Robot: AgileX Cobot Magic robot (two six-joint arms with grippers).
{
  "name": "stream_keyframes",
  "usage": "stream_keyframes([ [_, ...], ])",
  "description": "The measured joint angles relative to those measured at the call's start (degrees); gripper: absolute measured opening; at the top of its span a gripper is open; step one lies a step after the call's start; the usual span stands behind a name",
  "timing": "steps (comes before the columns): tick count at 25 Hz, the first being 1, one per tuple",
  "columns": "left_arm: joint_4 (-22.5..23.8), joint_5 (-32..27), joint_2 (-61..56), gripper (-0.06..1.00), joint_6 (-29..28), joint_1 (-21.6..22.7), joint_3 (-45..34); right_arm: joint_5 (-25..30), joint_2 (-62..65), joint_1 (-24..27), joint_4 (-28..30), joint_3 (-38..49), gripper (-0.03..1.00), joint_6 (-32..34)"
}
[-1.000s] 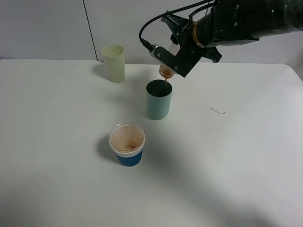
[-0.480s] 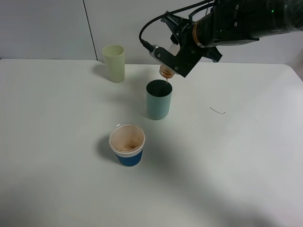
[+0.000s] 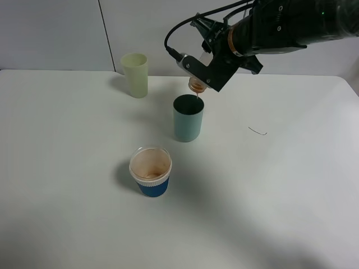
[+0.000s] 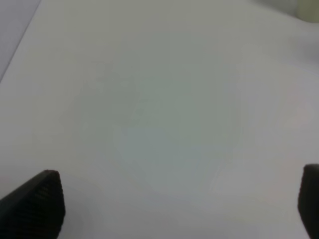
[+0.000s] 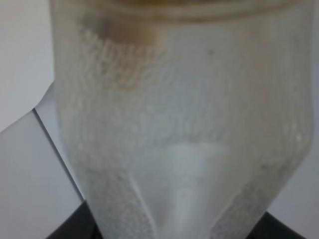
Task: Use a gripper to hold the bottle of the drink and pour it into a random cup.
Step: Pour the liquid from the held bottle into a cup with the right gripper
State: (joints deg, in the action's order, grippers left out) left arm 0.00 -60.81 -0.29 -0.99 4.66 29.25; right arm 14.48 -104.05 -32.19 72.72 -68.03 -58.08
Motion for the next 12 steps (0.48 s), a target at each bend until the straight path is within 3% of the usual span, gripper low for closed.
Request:
stream_keyframes([
  [12,0.0,0.0,0.0,0.93,0.0,0.0,0.0,0.7,0.0,-1.1,-0.7,0.0,0.37,0.1],
])
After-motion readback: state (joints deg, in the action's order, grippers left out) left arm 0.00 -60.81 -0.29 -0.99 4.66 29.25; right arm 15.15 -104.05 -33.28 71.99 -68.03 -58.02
